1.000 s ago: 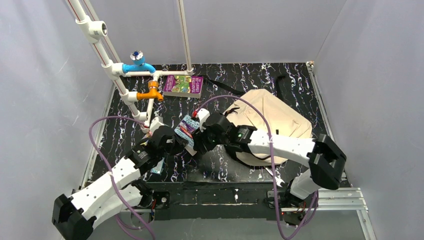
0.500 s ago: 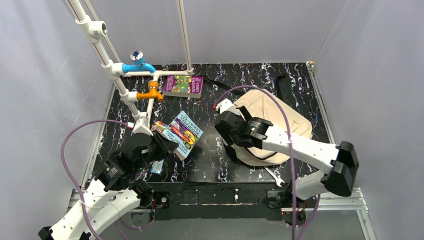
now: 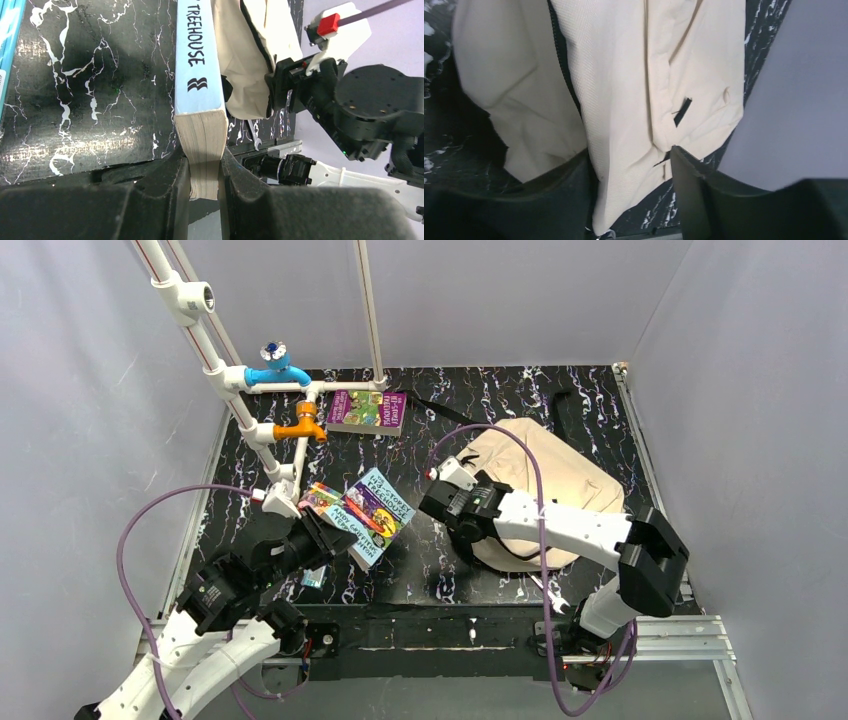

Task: Pack the student bag
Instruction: Place the book in the student bag.

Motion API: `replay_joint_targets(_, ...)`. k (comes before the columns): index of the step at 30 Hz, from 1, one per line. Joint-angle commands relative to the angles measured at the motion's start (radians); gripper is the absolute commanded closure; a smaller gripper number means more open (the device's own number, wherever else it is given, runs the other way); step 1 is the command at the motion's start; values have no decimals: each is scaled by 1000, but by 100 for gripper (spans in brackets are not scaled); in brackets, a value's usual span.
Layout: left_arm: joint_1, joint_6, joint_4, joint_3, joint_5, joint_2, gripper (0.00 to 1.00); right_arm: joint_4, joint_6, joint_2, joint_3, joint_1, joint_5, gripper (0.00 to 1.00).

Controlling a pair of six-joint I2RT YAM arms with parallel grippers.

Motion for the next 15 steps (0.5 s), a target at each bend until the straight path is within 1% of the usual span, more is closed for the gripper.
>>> replay_joint_targets(1, 2, 4, 38, 51, 31, -11, 100, -72, 32, 48, 20, -9, 121, 44)
replay_joint_targets(2, 2, 5, 38, 54, 32, -11, 100, -69, 30, 56, 20, -9, 122, 52)
replay_joint_targets(5, 2, 5, 38, 62, 33, -8, 100, -46, 25, 68, 25, -9, 130, 85)
replay_joint_targets(7, 2, 1, 38, 66, 38, 0, 100, -30, 16, 70, 45, -9, 121, 97)
replay_joint_targets(8, 3, -2, 38, 68, 42, 6, 100, -27, 9, 70, 59, -9, 112, 99)
replay_joint_targets(12, 2, -27, 64, 72, 76, 29, 100, -8, -29, 55, 123, -11, 100, 99)
replay_joint_targets(15, 2, -59, 121, 62, 106, 46, 100, 27, -58, 26, 165, -32, 85, 99)
